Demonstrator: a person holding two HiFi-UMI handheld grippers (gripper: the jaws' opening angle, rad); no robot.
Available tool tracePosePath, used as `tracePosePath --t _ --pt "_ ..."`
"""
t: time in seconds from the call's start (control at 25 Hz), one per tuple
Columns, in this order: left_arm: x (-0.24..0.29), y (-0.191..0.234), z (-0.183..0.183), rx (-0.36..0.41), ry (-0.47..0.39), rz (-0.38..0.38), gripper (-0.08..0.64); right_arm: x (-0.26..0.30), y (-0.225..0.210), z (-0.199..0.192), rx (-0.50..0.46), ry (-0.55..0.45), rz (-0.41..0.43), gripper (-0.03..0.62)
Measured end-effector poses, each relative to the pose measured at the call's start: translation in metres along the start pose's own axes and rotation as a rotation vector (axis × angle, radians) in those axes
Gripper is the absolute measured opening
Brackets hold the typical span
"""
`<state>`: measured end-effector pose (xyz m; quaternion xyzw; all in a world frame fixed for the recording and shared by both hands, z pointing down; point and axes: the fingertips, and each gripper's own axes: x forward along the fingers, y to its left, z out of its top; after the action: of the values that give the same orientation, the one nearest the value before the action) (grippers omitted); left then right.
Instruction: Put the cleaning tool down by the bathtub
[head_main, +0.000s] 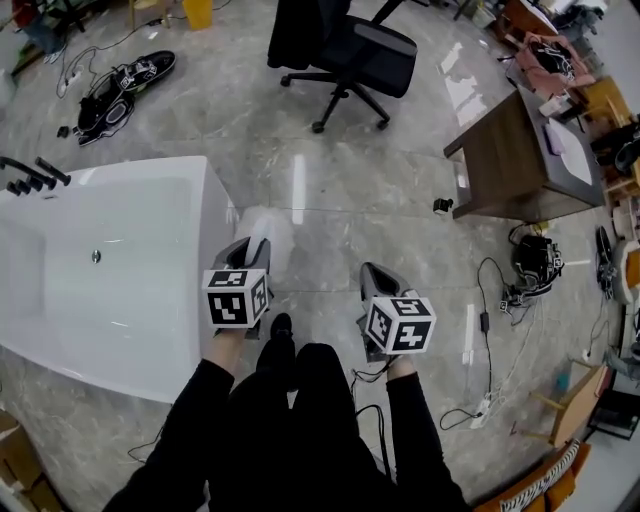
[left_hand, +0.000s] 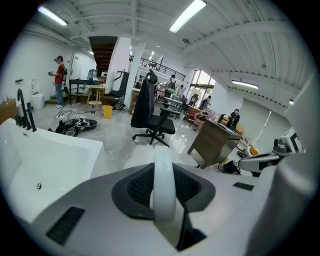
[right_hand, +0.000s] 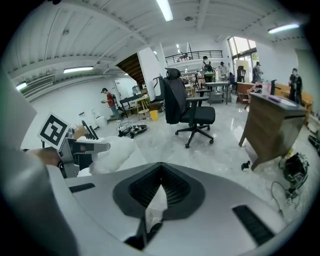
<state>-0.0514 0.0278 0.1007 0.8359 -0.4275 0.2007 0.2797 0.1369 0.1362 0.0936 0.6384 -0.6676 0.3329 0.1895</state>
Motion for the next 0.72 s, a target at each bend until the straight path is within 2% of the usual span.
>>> tracePosePath --t 0.32,0.52,0.72 --pt "0.055 0.022 -0.009 -0.034 0.025 0.037 0.1 0.066 -0.023 0.013 -0.044 0.057 0.022 0.0" --pt "0.09 0.039 -0.021 -0.041 0.051 0.056 0.1 0.114 -0.025 0.015 -0.065 0.089 0.069 0.0" --pt "0.142 0.056 -0.034 -0.052 0.049 0.077 0.1 0.17 -0.041 0.005 -0.085 0.117 0.101 0.0"
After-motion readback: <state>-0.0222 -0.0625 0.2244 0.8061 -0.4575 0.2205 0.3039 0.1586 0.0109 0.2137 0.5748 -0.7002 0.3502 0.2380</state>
